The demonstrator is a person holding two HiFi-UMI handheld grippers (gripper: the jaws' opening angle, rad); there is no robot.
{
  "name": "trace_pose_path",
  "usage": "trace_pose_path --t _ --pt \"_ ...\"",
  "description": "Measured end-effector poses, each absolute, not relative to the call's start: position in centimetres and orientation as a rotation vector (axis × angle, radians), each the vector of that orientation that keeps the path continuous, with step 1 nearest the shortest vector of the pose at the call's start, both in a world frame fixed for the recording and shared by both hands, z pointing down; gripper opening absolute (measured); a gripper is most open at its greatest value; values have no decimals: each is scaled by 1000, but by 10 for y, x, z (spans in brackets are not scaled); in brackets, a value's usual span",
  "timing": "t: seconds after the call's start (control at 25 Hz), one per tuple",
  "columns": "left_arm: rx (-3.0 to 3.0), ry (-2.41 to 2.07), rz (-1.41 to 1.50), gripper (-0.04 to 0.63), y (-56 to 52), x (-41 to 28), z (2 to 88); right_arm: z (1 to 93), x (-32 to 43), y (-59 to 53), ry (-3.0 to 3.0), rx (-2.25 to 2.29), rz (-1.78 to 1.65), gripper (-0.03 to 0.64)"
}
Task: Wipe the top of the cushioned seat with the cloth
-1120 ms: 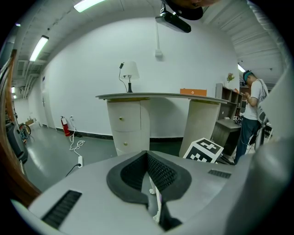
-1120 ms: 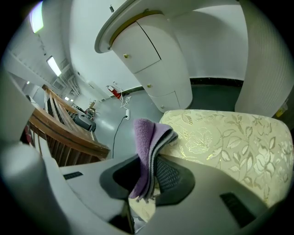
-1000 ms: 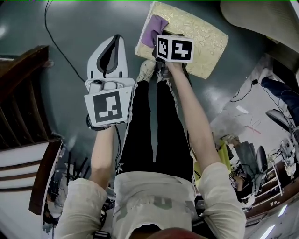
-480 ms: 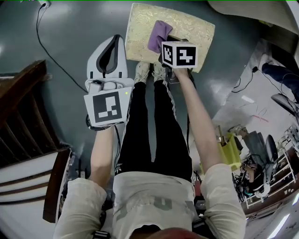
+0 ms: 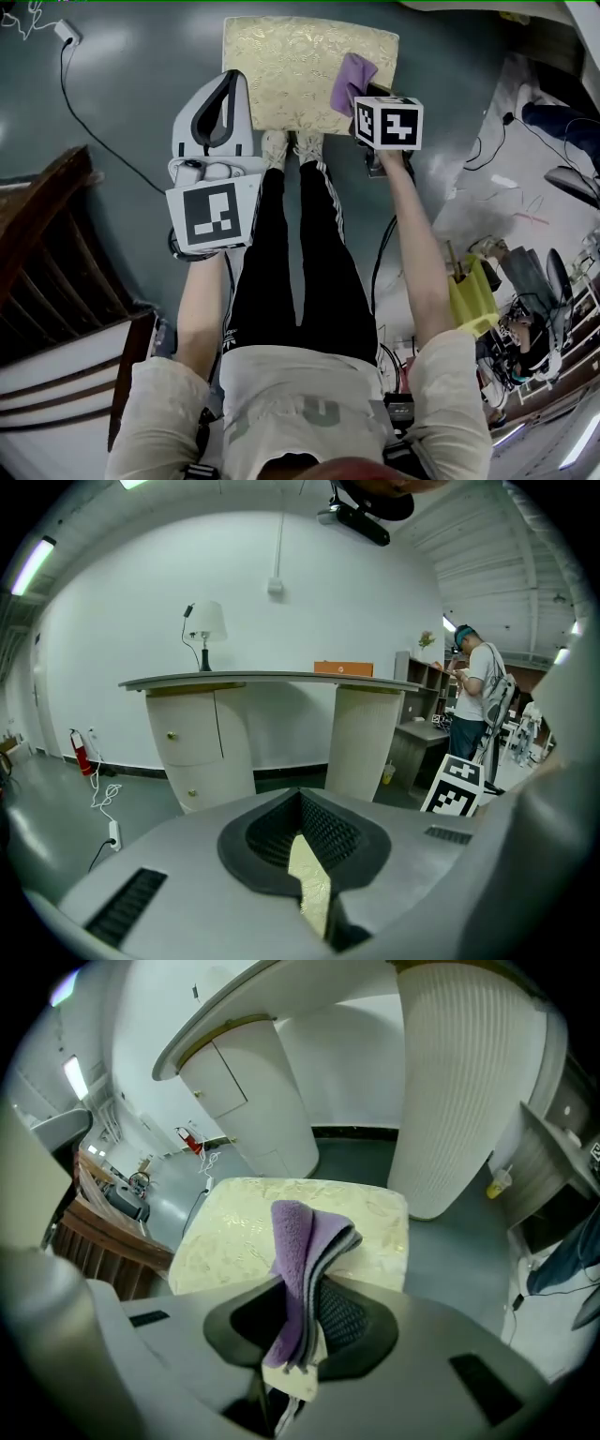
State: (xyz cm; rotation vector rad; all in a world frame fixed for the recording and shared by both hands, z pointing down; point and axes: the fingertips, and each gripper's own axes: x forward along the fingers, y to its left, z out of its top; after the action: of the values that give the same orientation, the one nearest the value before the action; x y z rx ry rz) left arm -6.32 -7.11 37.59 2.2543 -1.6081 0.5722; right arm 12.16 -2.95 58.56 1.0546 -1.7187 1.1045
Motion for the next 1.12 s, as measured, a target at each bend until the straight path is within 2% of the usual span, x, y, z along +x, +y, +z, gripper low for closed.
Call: trace_pose_path --t 0.32,0.68,0.88,1.12 --pt "2289 -1546 593 6 -77 -31 386 589 197 -24 -1620 1123 1074 89" --pt "2326 -1497 590 6 -79 -8 390 598 226 -22 -1559 1150 1061 89" --pt "2326 -1494 601 6 -78 -11 391 611 250 -8 -1479 1138 1023 89" --pt "2308 -1504 626 6 -77 -24 399 592 246 -13 -1550 1203 1038 89"
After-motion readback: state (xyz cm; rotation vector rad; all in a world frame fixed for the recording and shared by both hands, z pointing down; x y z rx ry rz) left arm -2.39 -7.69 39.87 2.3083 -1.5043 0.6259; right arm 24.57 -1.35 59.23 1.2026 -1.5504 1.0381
